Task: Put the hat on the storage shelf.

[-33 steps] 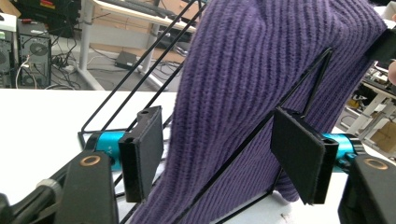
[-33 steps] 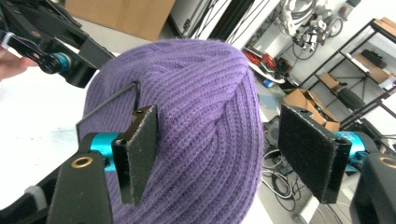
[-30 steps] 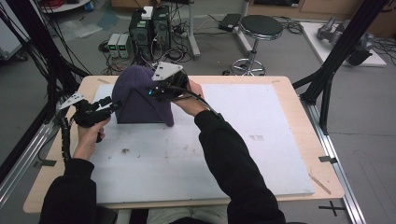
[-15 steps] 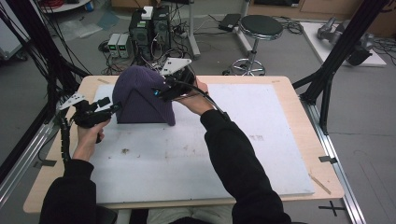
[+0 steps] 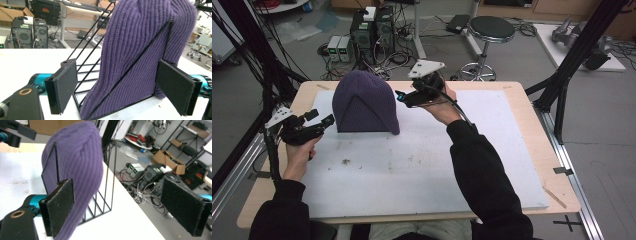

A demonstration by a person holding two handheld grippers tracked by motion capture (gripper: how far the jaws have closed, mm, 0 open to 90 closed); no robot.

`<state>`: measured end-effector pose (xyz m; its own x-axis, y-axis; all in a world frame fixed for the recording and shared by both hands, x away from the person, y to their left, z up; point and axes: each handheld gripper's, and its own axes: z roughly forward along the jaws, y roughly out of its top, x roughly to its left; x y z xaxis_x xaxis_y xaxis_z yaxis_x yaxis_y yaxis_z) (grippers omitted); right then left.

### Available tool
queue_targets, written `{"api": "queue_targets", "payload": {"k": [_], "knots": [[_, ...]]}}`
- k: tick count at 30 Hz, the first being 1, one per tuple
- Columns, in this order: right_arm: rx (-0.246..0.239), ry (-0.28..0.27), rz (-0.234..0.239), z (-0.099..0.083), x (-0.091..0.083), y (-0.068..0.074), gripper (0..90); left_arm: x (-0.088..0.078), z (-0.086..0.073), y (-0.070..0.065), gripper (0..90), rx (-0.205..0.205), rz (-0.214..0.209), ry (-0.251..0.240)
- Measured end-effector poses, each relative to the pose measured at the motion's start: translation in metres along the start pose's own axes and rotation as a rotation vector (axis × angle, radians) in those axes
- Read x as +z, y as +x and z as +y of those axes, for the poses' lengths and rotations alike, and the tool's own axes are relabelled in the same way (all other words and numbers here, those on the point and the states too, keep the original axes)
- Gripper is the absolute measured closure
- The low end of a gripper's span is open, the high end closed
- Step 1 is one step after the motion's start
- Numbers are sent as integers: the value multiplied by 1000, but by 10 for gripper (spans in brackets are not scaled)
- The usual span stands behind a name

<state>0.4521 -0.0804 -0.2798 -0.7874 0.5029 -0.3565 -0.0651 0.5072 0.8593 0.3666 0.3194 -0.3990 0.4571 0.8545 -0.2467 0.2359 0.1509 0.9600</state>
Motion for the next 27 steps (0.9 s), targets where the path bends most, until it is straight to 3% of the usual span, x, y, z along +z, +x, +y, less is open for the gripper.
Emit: {"api": "queue_targets", "payload": {"k": [4,7,8,12,16,22,27], "knots": [[33,-19,-43,-11,-16,-5,117,-3,2,-8,179,32,7,5],[105,-9,-71,-29,-35,-16,117,-5,4,-16,173,60,12,15],[105,-9,-71,-29,-35,-16,117,-5,5,-20,173,76,13,17],[171,-15,-139,-45,-59,-27,117,-7,7,-27,172,102,14,21],[212,-6,-213,-57,-81,-32,117,-6,6,-30,171,95,24,8],[275,14,-295,-79,-111,-35,117,-8,2,-33,172,70,76,-48],[317,31,-338,-98,-135,-36,117,-12,-2,-33,171,53,73,-59]]}}
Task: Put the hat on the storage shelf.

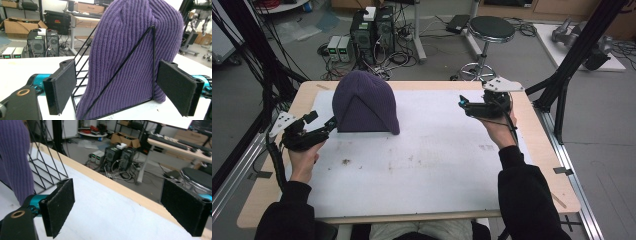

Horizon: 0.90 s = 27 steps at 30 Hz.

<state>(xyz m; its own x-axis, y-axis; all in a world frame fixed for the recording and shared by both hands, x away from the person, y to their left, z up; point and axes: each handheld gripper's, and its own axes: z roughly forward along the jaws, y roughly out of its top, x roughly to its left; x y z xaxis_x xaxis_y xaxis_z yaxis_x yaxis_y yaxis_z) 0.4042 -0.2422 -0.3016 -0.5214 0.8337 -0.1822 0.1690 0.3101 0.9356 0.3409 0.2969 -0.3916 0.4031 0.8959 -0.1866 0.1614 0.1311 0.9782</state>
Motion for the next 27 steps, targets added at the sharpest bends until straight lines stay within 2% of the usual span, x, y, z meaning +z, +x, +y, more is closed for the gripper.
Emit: {"api": "queue_targets", "payload": {"k": [3,5,7,8,9,11,14,18,23,25,27], "knots": [[20,9,-41,-12,-12,-8,117,-3,-3,0,171,-3,1,2],[47,9,-64,-20,-21,-14,117,-4,-5,0,171,-3,5,13],[87,2,-59,-29,-30,-18,117,-5,-4,-1,171,-6,10,16],[102,7,-84,-39,-40,-19,118,-7,-3,-1,171,-5,9,17],[102,7,-84,-39,-40,-19,118,-8,-2,-2,171,-5,12,12],[108,13,-107,-51,-48,-20,118,-10,-2,-4,171,1,16,9],[141,9,-142,-66,-59,-19,117,-13,-4,-8,171,23,34,17],[171,-11,-180,-84,-72,-17,118,-16,-11,-13,171,26,59,11],[175,-39,-226,-104,-84,-11,117,-19,-23,-18,167,41,102,25],[187,-51,-240,-112,-88,-9,117,-21,-27,-20,168,71,130,33],[200,-66,-228,-120,-90,-10,117,-23,-32,-22,168,88,146,22]]}}
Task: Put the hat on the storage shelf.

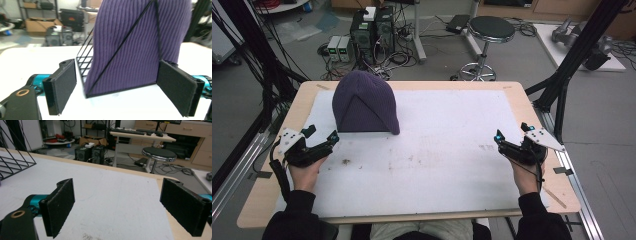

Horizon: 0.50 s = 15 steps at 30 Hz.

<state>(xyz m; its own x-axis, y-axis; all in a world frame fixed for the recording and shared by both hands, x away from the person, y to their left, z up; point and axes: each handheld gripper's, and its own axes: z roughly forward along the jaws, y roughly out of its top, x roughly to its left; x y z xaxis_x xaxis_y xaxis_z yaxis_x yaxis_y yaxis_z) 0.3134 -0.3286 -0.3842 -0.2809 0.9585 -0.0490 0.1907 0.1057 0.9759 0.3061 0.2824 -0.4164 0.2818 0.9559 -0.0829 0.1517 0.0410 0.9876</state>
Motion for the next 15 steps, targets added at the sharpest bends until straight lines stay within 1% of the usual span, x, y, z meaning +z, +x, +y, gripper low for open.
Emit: {"api": "queue_targets", "payload": {"k": [1,4,7,8,10,13,14,15], "knots": [[19,-2,12,-4,-1,-1,117,-1,-2,-1,169,-5,-7,-2],[3,6,-10,-14,-2,-3,118,-3,-6,-2,168,-22,-24,-10],[34,12,-23,-23,-3,-6,117,-4,-9,-4,167,-24,-32,-15],[38,8,-24,-25,-4,-7,117,-4,-9,-4,167,-24,-35,-19],[57,2,-20,-30,-6,-8,117,-7,-9,-4,167,-28,-36,-26],[61,-21,-34,-37,-11,-8,117,-12,-13,-5,167,-34,-29,-28],[58,-22,-37,-38,-13,-8,117,-14,-16,-5,167,-24,-22,-24],[53,-23,-49,-41,-15,-8,117,-16,-17,-5,167,-23,-15,-28]]}}
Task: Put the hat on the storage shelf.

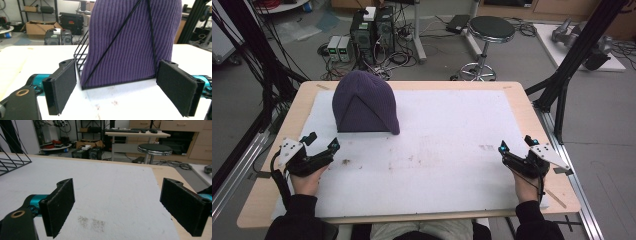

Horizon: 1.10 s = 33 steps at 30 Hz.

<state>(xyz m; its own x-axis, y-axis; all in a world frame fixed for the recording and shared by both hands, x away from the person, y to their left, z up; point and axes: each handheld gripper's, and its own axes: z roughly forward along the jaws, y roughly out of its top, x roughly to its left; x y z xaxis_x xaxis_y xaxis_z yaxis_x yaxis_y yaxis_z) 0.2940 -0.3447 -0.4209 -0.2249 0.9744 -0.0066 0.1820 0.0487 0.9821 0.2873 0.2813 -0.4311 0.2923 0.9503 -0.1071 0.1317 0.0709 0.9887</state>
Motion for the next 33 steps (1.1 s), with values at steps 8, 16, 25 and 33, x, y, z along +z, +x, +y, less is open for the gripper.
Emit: {"api": "queue_targets", "payload": {"k": [8,16,25,33], "knots": [[21,2,-83,-18,-11,1,118,-9,-8,-1,148,4,106,-29],[-41,4,-48,-22,-7,18,118,-12,-13,-3,148,-14,96,-39],[-42,0,-31,-21,-3,18,117,-17,-15,2,148,-54,111,-41],[-74,-31,-40,-18,-6,21,118,-18,-15,1,149,-51,95,-43]]}}
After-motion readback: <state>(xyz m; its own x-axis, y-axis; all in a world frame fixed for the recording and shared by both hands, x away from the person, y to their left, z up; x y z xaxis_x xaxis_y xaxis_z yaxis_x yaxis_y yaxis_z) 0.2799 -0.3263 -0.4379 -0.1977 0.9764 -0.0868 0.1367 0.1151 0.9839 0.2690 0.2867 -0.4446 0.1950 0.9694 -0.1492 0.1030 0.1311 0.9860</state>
